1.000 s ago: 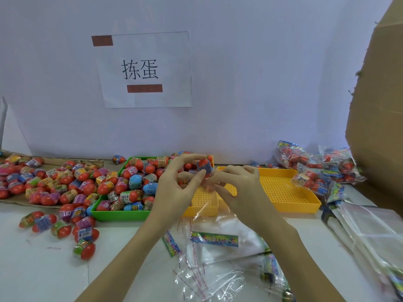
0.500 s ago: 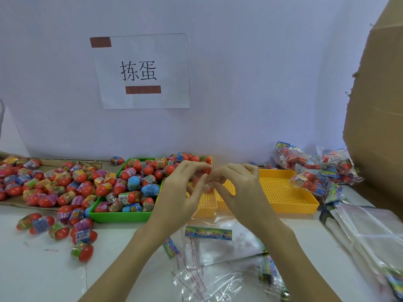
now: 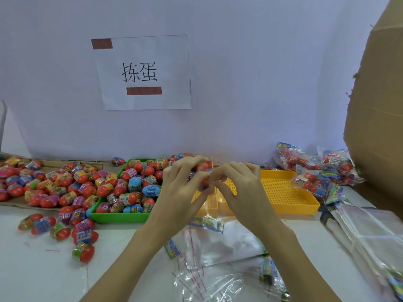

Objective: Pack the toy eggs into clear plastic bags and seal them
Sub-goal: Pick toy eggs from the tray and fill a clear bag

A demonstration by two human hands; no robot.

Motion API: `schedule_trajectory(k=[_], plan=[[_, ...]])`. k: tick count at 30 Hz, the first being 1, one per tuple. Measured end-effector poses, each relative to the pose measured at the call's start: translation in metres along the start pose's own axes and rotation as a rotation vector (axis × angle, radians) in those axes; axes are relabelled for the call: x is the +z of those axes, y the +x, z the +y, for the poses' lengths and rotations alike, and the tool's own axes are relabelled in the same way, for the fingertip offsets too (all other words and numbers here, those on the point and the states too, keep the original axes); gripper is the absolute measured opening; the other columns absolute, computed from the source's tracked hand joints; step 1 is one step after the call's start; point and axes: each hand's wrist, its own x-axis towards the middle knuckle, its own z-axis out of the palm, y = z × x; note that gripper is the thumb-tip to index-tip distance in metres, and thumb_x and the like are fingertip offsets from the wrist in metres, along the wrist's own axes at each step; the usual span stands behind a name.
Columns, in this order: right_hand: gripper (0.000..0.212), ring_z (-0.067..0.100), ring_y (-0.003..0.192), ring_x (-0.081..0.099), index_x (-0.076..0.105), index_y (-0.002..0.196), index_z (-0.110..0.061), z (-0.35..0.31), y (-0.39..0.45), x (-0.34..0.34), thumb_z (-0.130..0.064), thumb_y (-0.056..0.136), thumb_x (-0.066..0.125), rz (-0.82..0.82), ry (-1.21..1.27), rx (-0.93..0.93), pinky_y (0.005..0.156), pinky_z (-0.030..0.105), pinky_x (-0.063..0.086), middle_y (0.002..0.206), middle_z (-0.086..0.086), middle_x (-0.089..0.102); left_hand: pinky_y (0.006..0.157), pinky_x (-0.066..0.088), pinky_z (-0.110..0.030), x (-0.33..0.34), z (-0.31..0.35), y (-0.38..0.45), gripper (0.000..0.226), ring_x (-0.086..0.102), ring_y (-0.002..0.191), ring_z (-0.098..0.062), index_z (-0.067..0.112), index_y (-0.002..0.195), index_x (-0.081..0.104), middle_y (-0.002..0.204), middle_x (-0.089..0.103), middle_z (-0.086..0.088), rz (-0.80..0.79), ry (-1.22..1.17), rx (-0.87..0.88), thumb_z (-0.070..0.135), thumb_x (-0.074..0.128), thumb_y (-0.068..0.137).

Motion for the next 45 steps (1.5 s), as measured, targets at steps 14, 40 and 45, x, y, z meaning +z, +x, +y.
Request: schedule_trajectory(k=[14,40,45], plan=[[0.009,0.018,0.088,0.065,0.068,0.1,-0.019,-0.002,-0.001,0.002,-0.011,0.101,0.063,-0.003,0.008,-0.001,0.093,0.039,0.037,0.098,-0.009,0.07,0.09,0.059,-0.04,-0.007,0.006,0.005,0.026,0.07,0.103,-0.011,0.018,0.108,0.067,0.111,0.068,0.004,-0.374,-0.687,-0.49,0.033,0.081,0.093],[0.011,0.022,0.093,0.079,0.077,0.107,-0.007,-0.005,-0.005,0.014,-0.008,0.098,0.073,-0.173,0.851,0.79,0.083,0.028,0.061,0.101,0.007,0.081,0.086,0.063,-0.032,-0.001,-0.001,0.009,0.04,0.076,0.101,-0.018,0.037,0.143,0.048,0.105,0.074,0.0,0.148,-0.892,-0.76,0.034,0.06,0.106],[0.006,0.011,0.099,0.075,0.078,0.101,-0.013,0.002,-0.004,0.01,-0.011,0.097,0.074,-0.065,0.733,0.87,0.079,0.018,0.055,0.099,-0.002,0.08,0.091,0.058,-0.04,-0.006,-0.027,0.001,0.014,0.064,0.103,-0.009,0.025,0.118,0.065,0.104,0.069,0.01,-0.003,-0.342,-0.728,0.018,0.061,0.107]])
